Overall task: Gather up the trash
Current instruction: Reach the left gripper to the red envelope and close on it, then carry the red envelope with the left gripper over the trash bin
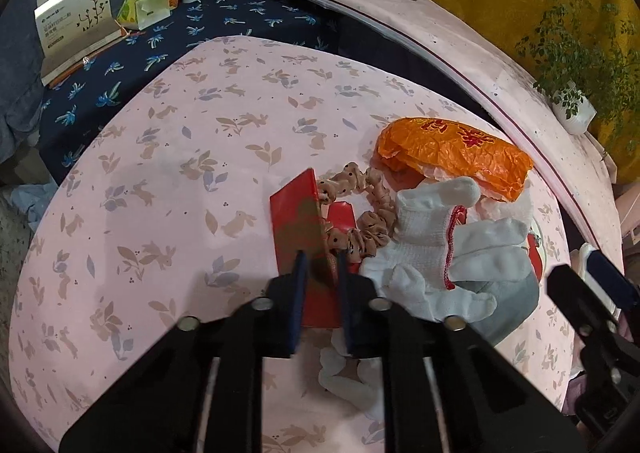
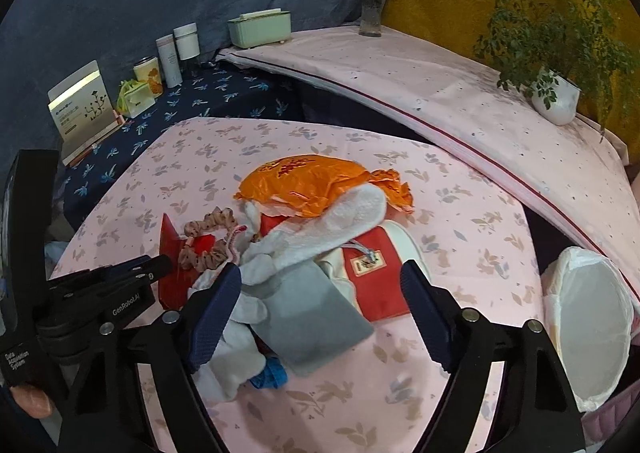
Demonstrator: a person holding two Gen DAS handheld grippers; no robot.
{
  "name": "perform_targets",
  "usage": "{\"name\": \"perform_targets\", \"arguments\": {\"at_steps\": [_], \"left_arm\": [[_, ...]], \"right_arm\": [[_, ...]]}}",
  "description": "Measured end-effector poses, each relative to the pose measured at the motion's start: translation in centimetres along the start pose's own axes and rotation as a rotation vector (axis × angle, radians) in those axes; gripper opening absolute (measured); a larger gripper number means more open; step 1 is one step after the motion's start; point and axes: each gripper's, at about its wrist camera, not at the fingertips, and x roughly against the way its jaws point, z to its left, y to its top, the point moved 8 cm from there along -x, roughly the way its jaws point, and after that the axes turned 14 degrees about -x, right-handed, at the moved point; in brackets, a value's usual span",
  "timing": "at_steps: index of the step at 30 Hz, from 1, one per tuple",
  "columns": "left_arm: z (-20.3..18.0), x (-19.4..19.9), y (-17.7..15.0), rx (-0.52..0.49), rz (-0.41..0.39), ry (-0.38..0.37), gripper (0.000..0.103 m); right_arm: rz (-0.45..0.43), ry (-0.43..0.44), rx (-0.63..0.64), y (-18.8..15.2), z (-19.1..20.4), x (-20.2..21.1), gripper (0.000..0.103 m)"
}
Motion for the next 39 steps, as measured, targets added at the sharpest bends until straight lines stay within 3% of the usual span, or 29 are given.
{"name": "perform_targets", "arguments": {"at_steps": [7,10,12,14,26,39], "left_arm": [[0.6,1.5,0.0,0.002,-0.039,-0.013,0.005],[0.9,2.3,0.3,0.010,-0.056,-0.018,0.005],[1.1,3.0,0.6,0.014,-0.071,-0.019,0.005],[1.2,3.8,0.9,0.015,-0.088,-0.018,0.005],[0.5,9.3,2.9,0.000,-0.200,-0.018,0.004],[-2.6,13.2,4.8,-0.041,-0.274,-0.057,0.003]], "right_arm": [[0.050,0.027,0.042,-0.8,2.3,-2.6,0.049],[0.080,0.042,0.031,-1.0,2.5,-3.3,0.031],[0.091,0.051,0.033,-1.1,2.6,-3.3,0.011],[0.094,0.077,0.025,-1.0,2.7,-3.0,0.005],[-0.027,0.145,0.007,2.9,2.8,2.8,0.004],[-0.146,0.172,-0.064,6.9,-0.4,8.8,0.004]]}}
